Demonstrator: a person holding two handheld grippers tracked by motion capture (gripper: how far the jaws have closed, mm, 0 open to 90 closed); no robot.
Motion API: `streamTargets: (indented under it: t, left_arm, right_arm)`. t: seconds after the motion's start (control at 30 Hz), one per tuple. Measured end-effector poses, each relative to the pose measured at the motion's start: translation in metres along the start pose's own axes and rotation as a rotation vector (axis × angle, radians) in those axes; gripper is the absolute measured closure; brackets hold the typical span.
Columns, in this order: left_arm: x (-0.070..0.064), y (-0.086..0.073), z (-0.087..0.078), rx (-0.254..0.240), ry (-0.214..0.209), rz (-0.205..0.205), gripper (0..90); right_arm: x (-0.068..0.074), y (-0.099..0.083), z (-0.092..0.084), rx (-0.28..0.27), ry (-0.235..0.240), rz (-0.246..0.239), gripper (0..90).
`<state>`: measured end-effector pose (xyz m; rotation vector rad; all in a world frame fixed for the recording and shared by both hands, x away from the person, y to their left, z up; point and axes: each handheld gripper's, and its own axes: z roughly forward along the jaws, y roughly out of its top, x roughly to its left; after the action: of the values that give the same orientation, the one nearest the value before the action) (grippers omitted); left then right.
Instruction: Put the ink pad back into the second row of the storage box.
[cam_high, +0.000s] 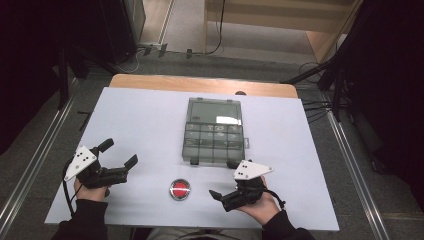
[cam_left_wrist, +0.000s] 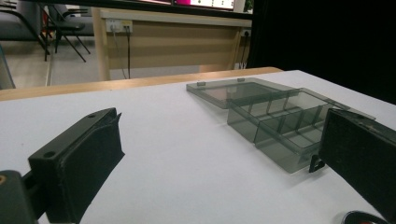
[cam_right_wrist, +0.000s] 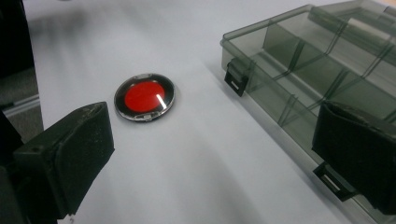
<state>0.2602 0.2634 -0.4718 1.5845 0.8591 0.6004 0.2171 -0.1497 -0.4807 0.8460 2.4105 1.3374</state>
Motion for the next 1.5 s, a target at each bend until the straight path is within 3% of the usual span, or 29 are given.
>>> streamTargets:
  t: [0.2,0.57,1.17,1.5]
  left_arm:
    - [0.0,0.0,-0.001,-0.007,-0.001,-0.002,0.0]
    - [0.0,0.0,0.0,-0.008,-0.005,-0.01,0.0]
    - [0.001,0.0,0.0,-0.003,-0.009,-0.019,0.0]
    - [0.001,0.0,0.0,-0.002,-0.01,-0.023,0.0]
  right_arm:
    - [0.009,0.012,0.012,0.061,0.021,-0.032,0.0]
    - [0.027,0.029,0.04,0.117,0.075,-0.083,0.0]
    - [0.043,0.033,0.089,0.223,0.116,-0.126,0.0]
    - [0.049,0.034,0.105,0.273,0.113,-0.151,11.8]
